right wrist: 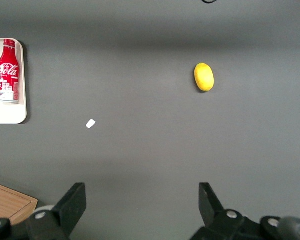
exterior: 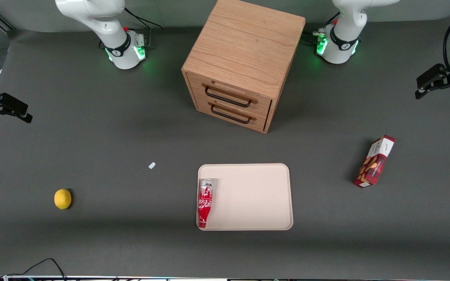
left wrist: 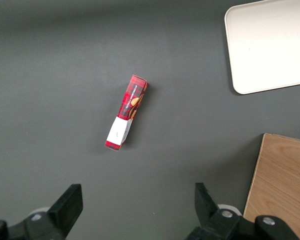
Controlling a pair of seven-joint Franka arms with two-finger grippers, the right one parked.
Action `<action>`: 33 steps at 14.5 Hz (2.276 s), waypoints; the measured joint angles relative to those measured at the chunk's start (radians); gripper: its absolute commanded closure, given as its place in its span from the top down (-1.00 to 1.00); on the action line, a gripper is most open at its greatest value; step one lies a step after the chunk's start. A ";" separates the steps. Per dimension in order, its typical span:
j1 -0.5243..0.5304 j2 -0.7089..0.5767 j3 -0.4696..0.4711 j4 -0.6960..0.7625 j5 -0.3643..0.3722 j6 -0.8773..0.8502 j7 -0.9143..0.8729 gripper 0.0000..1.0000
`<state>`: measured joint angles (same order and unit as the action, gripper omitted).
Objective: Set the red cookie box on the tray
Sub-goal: 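Move the left gripper down over the red shortbread box, then close the left gripper on the red shortbread box and lift it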
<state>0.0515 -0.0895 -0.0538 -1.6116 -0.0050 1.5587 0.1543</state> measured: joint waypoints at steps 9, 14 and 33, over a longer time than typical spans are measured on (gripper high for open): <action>0.005 0.063 -0.003 -0.006 0.006 0.010 0.015 1.00; 0.059 0.216 0.000 -0.025 0.023 0.136 0.204 1.00; 0.090 0.438 -0.004 -0.513 0.025 0.952 0.227 0.52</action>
<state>0.1413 0.3480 -0.0575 -2.1251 0.0202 2.5103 0.3809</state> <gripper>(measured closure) 0.000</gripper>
